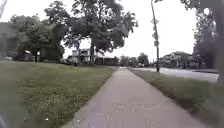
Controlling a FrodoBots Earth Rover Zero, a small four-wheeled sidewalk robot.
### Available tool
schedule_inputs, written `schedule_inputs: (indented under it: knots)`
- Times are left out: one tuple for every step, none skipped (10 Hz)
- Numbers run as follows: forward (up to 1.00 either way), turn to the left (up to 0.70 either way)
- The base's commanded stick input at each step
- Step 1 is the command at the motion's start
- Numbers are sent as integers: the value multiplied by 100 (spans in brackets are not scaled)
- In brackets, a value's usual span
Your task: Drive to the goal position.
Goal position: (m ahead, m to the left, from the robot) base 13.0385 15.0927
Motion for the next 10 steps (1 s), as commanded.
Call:
schedule_inputs:
  knots:
    - [70, 0]
    - [70, 0]
    - [70, 0]
    - [70, -21]
    - [70, -35]
    - [70, -20]
    - [70, 0]
    - [70, 0]
    - [70, 0]
    - [70, 0]
